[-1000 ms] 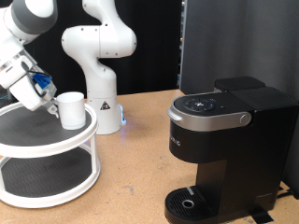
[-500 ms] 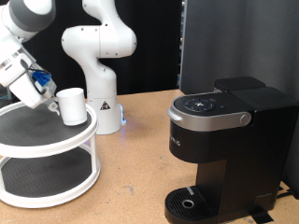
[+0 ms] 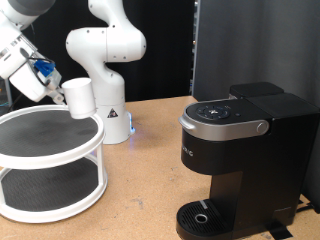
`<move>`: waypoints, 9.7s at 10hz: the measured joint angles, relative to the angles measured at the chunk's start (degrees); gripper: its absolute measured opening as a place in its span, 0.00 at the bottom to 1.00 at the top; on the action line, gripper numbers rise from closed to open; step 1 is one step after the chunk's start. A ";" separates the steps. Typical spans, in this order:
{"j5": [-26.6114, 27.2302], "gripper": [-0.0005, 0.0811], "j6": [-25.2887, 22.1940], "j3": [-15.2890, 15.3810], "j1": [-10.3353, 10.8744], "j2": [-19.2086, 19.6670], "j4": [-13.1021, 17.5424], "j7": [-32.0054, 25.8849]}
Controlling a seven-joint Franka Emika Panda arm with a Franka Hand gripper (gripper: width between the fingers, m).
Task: Make a cup of coffee with the keurig machine
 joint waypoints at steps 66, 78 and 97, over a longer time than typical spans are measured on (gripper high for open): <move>78.00 0.12 52.46 34.37 22.56 39.92 8.66 -10.22; 55.34 0.99 35.90 27.21 16.16 27.29 -3.52 -5.97; 44.07 0.99 18.36 24.05 10.52 4.09 -3.78 15.14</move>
